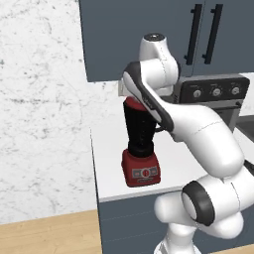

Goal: Close the lid blender by securely placing the lid on top.

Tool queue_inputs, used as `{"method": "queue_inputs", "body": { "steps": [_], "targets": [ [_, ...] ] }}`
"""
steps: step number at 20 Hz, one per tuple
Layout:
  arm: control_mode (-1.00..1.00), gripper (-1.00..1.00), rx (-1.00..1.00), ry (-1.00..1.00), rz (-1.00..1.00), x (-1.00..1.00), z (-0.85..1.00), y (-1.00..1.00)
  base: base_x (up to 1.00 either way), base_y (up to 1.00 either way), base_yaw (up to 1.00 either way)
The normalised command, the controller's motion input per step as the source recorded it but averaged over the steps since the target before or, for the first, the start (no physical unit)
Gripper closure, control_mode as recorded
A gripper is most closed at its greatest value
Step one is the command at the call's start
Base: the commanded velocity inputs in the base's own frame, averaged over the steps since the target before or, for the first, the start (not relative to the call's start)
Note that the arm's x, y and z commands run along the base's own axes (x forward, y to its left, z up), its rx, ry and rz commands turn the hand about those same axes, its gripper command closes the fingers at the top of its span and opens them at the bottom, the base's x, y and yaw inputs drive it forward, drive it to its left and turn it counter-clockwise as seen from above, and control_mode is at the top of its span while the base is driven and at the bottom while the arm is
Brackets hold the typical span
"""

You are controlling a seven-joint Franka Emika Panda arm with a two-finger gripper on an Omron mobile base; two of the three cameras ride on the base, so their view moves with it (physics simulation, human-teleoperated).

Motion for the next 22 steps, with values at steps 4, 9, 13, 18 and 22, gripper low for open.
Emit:
{"method": "queue_inputs", "body": {
  "steps": [4,9,13,18,22],
  "targets": [
    [-1.0,-1.0,0.0,0.0,0.0,-0.46,0.0,0.0,0.0,0.0,0.0],
    [-1.0,-1.0,0.0,-0.01,0.0,-0.75,0.0,0.0,0.0,0.0,0.0],
    [-1.0,-1.0,-0.01,-0.11,0.0,-0.98,0.0,0.0,0.0,0.0,0.0],
    [-1.0,-1.0,-0.01,-0.32,0.05,-0.97,0.0,-0.22,0.0,0.0,0.0],
    [-1.0,-1.0,0.12,-0.26,0.13,-0.48,0.0,-0.41,0.0,0.0,0.0]
  ]
}}
